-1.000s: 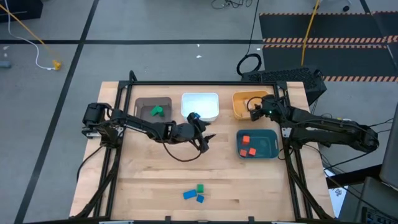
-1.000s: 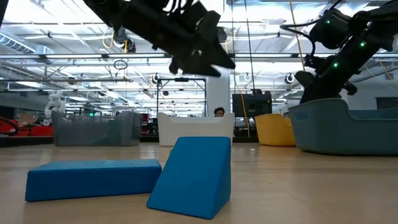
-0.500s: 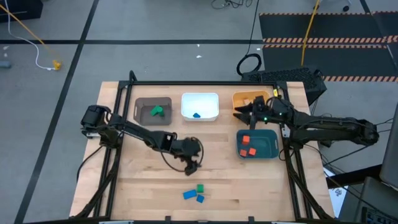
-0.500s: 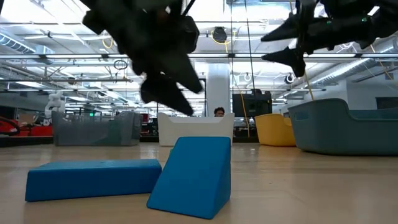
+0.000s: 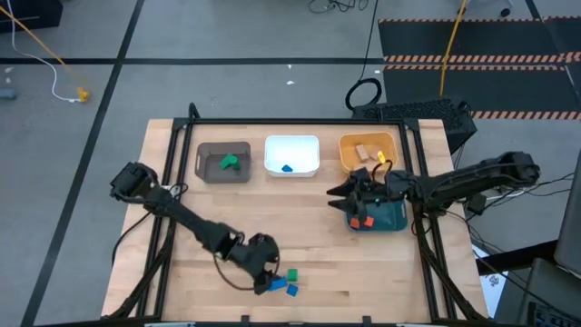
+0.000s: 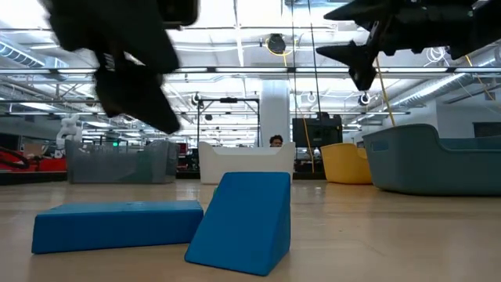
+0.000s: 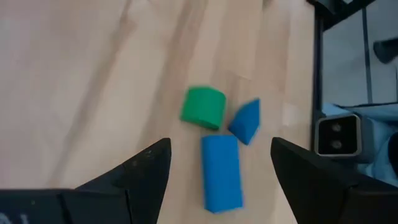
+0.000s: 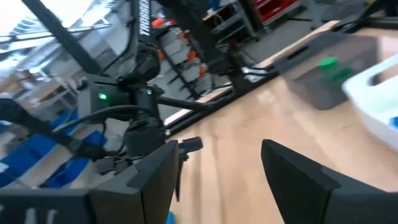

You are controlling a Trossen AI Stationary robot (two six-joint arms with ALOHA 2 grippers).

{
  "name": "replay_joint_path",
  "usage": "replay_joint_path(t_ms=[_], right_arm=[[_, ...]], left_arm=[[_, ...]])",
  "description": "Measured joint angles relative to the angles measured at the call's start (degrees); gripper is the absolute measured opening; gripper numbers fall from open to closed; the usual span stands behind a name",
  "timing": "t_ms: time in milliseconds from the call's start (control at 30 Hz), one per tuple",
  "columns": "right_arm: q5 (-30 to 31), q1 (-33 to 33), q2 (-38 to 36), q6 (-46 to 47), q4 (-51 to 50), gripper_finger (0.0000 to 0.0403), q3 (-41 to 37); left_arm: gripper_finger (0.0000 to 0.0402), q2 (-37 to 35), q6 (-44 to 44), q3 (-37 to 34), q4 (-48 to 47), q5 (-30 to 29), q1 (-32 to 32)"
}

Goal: Sort & place blocks by color
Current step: Put the left blue block into the white bin

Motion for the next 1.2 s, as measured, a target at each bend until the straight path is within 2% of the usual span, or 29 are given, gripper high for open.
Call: replay_joint_path(t_ms=[233,467,733,900,1200], right_arm=[[0.96,5.67,4.8,1.48,7.4,0.0224,0.0],[3.35,9.98,7.19,2.98,8.86,0.0224,0.0],[6.3,13.45,7.85,3.23,8.41,0.0224,0.0],[6.41,14.47,7.84,3.39,8.41,0.0224,0.0],[7.68,14.45,7.86,3.0,8.16,0.0224,0.0]], left_arm=[[0.0273,3.08,-10.87,0.0,2.85,-6.31,-5.63],[0.0273,6.3,-13.35,-0.02,4.79,-7.51,-7.94],[0.0273,6.54,-4.93,-0.03,5.81,-14.06,-8.65],[0.0273,7.88,-0.59,0.0,12.05,-14.92,-9.02],[0.0273,12.45,5.3,0.96,12.29,-18.11,-9.72]])
